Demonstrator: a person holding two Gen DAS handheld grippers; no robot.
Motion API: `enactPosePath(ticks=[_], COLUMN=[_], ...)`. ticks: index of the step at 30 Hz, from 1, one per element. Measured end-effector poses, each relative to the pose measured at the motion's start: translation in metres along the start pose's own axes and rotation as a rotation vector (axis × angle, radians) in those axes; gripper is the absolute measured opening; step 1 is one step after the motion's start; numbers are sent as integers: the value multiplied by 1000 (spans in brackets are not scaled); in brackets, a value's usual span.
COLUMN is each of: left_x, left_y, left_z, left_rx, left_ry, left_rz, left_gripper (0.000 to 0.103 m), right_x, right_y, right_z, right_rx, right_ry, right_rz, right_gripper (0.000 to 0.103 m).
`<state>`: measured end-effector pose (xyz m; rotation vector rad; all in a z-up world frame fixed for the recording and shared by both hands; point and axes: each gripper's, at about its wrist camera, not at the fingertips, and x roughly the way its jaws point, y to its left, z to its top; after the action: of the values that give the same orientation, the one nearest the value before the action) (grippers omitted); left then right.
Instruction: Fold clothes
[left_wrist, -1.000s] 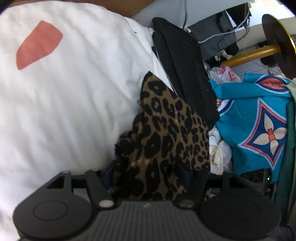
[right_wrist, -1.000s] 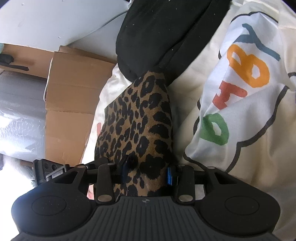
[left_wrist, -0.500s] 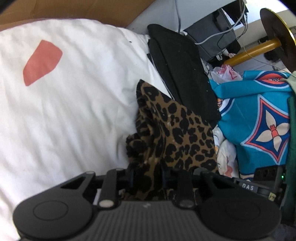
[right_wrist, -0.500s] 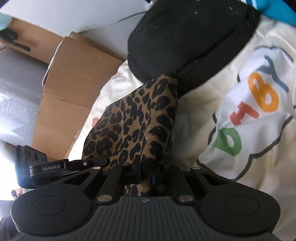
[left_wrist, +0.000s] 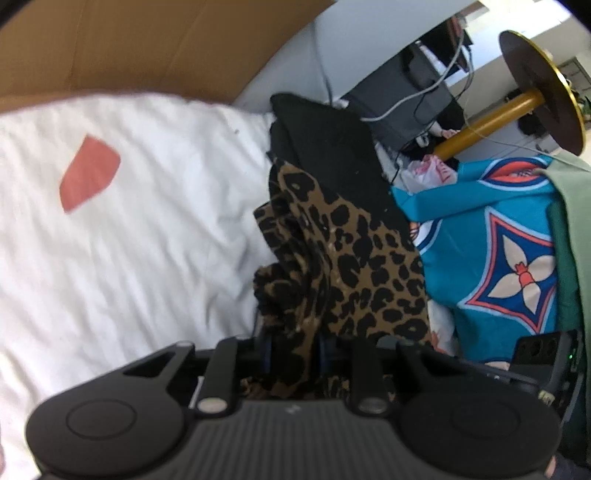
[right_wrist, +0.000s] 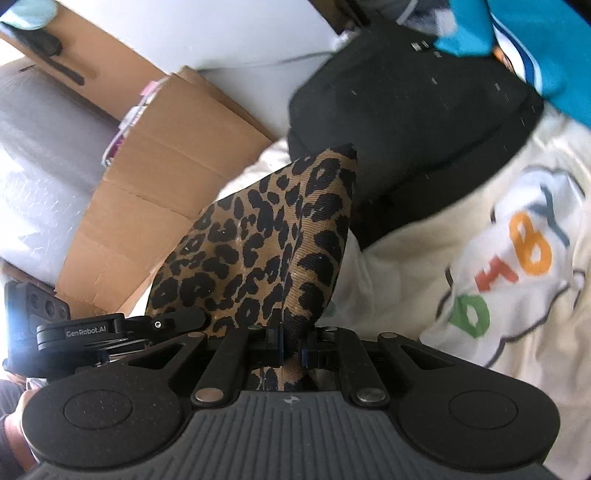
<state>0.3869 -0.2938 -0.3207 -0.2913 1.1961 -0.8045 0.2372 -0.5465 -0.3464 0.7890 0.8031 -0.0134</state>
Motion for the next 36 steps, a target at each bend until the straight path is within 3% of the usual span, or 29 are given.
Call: enactPosePath(ticks=[5, 21, 36], left_x=[-18, -51, -26], left_y=[-21, -74, -149], left_z=[7, 25, 22], left_rx=[76, 124, 97], left_ry=[-54, -176, -221], left_rz=[16, -19, -56], left_gripper=[23, 23, 22], right_x=[-16, -74, -128], right_y=[22, 76, 82], right_z=[9, 46, 92], right_rx=[-115, -325, -445], right_ry=[-49, -220, -351], right_rz=[-10, -22, -129], right_gripper=[7, 7, 7])
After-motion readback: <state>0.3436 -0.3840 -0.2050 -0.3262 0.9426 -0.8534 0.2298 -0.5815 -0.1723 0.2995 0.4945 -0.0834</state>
